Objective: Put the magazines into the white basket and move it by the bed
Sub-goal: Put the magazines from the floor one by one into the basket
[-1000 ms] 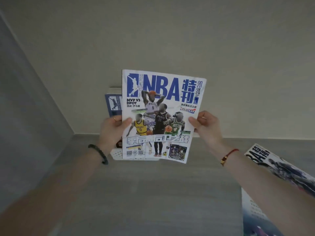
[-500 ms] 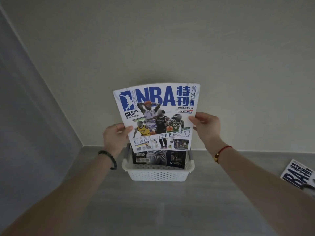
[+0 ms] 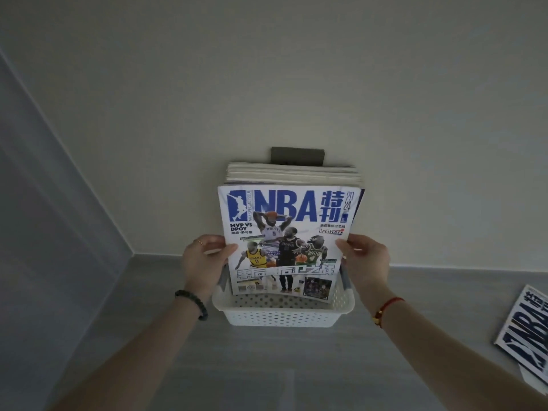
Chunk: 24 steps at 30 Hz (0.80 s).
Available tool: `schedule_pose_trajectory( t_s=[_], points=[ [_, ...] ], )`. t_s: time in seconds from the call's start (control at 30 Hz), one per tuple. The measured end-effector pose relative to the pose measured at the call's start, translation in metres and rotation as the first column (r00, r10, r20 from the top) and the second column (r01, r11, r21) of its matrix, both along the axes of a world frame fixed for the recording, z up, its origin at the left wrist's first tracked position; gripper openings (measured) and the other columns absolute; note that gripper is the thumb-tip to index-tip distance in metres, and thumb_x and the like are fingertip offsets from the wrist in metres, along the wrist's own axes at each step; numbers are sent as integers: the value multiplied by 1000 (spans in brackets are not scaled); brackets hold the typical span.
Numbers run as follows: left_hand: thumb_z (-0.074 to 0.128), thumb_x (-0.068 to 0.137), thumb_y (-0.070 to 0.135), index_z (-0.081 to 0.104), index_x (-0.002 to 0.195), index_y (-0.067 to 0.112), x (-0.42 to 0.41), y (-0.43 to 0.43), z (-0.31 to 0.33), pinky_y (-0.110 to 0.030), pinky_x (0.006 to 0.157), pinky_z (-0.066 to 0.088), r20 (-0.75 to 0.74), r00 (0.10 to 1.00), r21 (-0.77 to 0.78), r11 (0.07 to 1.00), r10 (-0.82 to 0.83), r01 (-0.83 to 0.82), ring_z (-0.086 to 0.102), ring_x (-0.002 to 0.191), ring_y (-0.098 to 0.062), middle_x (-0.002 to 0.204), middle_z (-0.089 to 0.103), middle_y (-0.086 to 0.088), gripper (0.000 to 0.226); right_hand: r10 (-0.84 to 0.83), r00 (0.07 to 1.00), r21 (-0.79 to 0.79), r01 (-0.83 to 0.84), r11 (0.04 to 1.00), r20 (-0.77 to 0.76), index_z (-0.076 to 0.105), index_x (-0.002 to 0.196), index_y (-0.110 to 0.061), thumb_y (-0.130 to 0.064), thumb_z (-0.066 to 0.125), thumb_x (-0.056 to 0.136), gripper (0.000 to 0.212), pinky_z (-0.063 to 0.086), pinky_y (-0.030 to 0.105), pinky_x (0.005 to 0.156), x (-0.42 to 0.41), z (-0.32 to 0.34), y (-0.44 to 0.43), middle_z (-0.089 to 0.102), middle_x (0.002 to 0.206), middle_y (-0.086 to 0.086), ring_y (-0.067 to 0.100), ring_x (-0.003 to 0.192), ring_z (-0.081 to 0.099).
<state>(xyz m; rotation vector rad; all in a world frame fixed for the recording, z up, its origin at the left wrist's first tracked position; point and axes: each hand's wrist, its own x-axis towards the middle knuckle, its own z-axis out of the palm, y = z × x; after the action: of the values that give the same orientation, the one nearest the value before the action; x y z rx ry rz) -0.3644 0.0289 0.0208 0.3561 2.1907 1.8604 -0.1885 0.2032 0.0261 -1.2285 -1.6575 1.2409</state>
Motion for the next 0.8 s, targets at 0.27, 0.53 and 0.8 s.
schedule_pose_trajectory(
  t_s=[0.27, 0.53, 0.8],
  points=[
    [67, 76, 8, 63, 90, 12, 6, 7, -3, -17, 61, 46, -27, 999, -24, 999, -40, 39, 61, 72, -4, 91, 66, -4, 15, 143, 990, 81, -144, 986, 22, 36, 129, -15, -21, 56, 86, 48, 47, 33, 84, -9, -4, -5, 52, 118, -1, 20, 106, 52],
    [59, 84, 13, 62, 109, 4, 20, 8, -2, -3, 56, 45, -104, 986, -104, 988, -128, 118, 60, 75, -5, 107, 67, -9, 27, 371, 905, 16, -383, 924, 206, 8, 143, -17, -7, 54, 85, 74, 36, 44, 103, 5, 5, -1, 36, 143, 2, 25, 130, 35],
    [57, 85, 27, 44, 122, 7, 73, -2, -6, -27, 94, 39, 36, 998, -83, 995, -58, 61, 50, 118, -23, 126, 53, -4, 44, 277, 956, -19, -276, 961, 94, 25, 139, -20, -4, 58, 83, 66, 45, 33, 82, 121, 10, 28, 34, 143, 9, 25, 121, 44]
  ],
)
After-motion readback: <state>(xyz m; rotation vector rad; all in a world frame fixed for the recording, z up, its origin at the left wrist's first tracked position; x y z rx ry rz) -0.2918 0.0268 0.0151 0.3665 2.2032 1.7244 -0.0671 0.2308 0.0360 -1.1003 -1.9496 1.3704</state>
